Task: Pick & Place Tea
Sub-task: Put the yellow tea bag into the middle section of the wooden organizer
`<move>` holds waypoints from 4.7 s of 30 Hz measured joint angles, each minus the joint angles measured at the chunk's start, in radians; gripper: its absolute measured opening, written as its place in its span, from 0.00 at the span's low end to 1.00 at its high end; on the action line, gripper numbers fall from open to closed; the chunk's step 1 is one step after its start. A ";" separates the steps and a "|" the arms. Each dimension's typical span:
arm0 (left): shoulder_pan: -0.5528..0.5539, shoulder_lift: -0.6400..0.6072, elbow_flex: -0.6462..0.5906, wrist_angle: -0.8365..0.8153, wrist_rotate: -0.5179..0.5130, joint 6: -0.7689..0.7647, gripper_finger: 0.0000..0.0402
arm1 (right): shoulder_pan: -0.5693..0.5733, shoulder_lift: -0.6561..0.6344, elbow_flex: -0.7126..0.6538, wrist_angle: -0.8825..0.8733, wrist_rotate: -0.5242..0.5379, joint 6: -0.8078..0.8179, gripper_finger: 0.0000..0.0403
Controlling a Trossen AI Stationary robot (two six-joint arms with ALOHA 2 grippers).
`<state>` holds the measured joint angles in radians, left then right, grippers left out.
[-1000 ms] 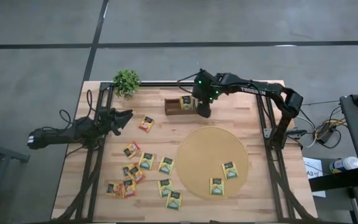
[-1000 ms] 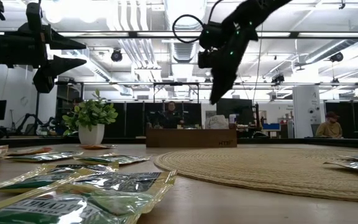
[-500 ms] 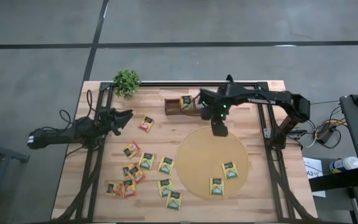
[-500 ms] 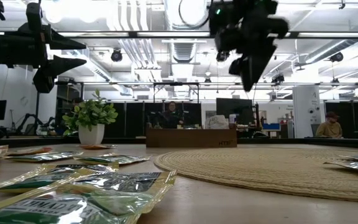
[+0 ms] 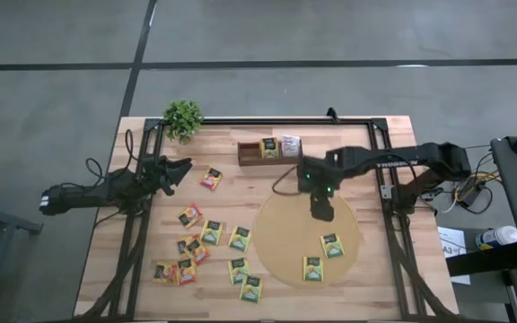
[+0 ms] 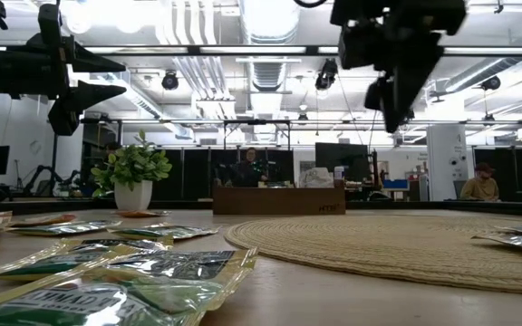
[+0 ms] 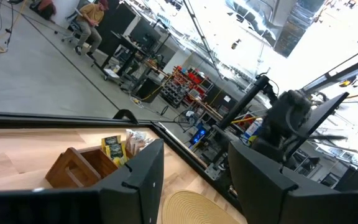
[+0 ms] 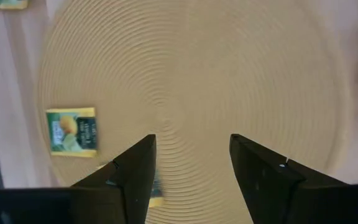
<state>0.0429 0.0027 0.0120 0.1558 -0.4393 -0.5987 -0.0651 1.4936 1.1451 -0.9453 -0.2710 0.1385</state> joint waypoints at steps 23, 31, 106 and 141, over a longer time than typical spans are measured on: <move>0.000 0.000 0.000 0.000 0.000 0.000 0.43 | 0.484 0.001 -0.331 0.475 0.034 0.548 0.50; 0.000 0.000 0.000 0.000 0.000 0.000 0.43 | 0.528 0.002 -0.365 0.516 0.064 0.587 0.50; 0.000 0.000 0.000 -0.034 0.000 0.000 0.43 | 0.140 -0.006 -0.237 0.364 0.199 0.148 0.02; 0.000 0.000 0.000 -0.037 0.000 0.000 0.43 | -0.417 0.265 0.332 0.287 0.285 -0.408 0.02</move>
<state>0.0433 0.0025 0.0116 0.1188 -0.4393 -0.5987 -0.4822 1.7590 1.4768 -0.6579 0.0141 -0.2700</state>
